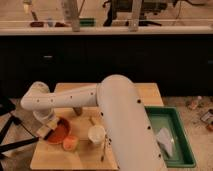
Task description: Wipe red bowl with eraser
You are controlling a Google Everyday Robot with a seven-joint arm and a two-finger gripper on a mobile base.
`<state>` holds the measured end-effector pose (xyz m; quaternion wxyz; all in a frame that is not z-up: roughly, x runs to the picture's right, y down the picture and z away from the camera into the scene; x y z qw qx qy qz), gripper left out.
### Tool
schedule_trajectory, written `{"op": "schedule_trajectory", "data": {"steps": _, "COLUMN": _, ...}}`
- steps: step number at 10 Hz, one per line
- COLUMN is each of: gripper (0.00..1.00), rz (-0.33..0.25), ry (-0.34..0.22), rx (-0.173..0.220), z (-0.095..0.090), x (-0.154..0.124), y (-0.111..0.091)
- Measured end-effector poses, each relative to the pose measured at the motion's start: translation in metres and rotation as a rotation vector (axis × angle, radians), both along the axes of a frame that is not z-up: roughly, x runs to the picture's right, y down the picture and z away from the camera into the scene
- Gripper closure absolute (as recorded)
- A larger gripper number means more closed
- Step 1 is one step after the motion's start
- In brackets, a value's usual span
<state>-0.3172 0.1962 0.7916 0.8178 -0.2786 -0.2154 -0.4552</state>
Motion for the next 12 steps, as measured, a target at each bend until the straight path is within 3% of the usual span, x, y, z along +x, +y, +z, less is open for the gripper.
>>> {"op": "schedule_trajectory", "data": {"steps": 3, "gripper": 1.0, "rz": -0.031, "ry": -0.018, "rx": -0.004, "z": -0.02, "x": 0.0, "y": 0.016}}
{"op": "schedule_trajectory", "data": {"steps": 6, "gripper": 1.0, "rz": -0.016, "ry": 0.038, "rx": -0.02, "z": -0.021, "x": 0.034, "y": 0.024}}
{"op": "schedule_trajectory", "data": {"steps": 10, "gripper": 1.0, "rz": 0.03, "ry": 0.114, "rx": -0.012, "z": -0.016, "x": 0.068, "y": 0.015}}
{"op": "schedule_trajectory", "data": {"steps": 12, "gripper": 1.0, "rz": 0.045, "ry": 0.127, "rx": -0.002, "z": -0.009, "x": 0.069, "y": 0.003}}
